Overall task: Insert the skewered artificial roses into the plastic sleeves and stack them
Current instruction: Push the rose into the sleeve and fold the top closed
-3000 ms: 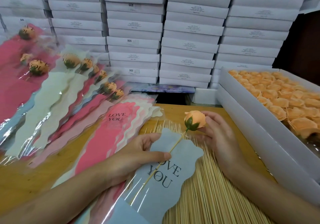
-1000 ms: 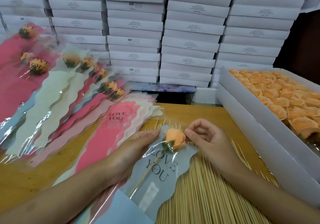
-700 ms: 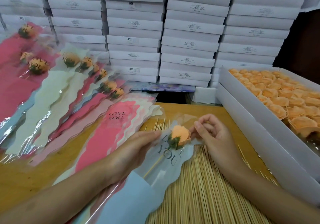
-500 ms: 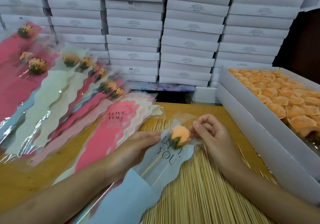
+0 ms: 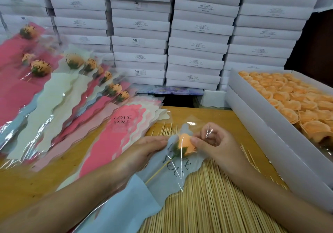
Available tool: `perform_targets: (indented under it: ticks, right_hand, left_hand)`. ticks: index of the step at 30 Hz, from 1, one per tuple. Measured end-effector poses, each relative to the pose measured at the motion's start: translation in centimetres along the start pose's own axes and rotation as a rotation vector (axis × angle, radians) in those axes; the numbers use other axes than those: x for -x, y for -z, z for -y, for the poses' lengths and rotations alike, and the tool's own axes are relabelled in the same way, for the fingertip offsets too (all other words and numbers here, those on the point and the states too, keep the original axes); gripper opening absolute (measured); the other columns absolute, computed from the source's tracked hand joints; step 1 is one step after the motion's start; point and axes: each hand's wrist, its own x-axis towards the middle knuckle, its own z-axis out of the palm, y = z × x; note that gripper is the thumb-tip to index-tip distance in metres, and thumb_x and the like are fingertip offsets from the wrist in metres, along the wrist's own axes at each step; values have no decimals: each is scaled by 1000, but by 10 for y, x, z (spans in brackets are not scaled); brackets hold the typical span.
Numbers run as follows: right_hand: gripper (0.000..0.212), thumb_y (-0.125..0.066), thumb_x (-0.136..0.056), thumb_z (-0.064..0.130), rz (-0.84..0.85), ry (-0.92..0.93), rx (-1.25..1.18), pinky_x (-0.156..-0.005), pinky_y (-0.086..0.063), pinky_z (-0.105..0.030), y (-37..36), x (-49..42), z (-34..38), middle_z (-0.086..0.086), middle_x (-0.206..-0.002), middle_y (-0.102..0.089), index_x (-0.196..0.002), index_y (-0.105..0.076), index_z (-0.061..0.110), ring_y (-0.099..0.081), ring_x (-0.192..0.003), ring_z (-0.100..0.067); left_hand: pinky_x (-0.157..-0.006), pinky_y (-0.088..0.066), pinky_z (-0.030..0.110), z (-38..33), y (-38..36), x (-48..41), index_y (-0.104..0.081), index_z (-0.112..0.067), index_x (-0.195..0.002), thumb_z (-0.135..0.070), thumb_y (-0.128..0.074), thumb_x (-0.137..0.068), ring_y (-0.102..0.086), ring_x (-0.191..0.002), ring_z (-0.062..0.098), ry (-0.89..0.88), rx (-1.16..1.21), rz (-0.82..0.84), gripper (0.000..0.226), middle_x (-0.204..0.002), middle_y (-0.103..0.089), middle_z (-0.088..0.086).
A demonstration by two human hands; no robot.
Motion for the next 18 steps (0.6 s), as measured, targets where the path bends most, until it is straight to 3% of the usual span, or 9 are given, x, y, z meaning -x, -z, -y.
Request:
perform_targets:
  ticks: [6, 9, 13, 15, 18]
  right_hand:
    - [25, -70, -83, 28, 42, 11, 51, -55, -45, -12, 0, 1, 0, 10, -66, -68, -66, -52, 31, -62, -62, 1]
    - [27, -65, -89, 24, 75, 10, 56, -59, -48, -14, 0, 0, -1, 4, -77, -73, -68, -48, 29, -68, -70, -4]
    - [28, -58, -95, 16, 116, 9, 35, -67, -58, -29, 1, 1, -1, -7, -88, -75, -71, -47, 26, -72, -80, -18]
    - [28, -56, -96, 14, 116, 20, 48, -70, -59, -35, 1, 1, -1, -12, -88, -74, -72, -45, 24, -72, -81, -21]
    - [21, -53, -97, 15, 154, 19, -24, -65, -57, -26, 0, 2, -2, -11, -86, -75, -80, -41, 16, -72, -78, -19]
  left_hand:
    - [-80, -55, 24, -1, -1, 2, -75, -18, -110, -21, -58, -87, -69, -102, 25, 5, -19, -8, 29, -113, -71, 14]
    - [-72, -55, 22, -3, -3, 4, -77, -18, -104, -23, -59, -86, -72, -91, 20, 21, -24, -34, 26, -106, -74, 12]
    - [-93, -51, 37, -2, -3, 4, -72, -10, -113, -28, -67, -84, -68, -100, 27, 48, -50, -55, 35, -112, -71, 17]
    - [-97, -49, 37, -2, -2, 4, -71, -14, -116, -38, -64, -81, -68, -103, 26, 54, -100, -57, 42, -112, -72, 13]
    - [-95, -51, 37, -2, -3, 3, -71, -11, -115, -37, -70, -80, -67, -103, 30, 53, -82, -14, 44, -112, -71, 15]
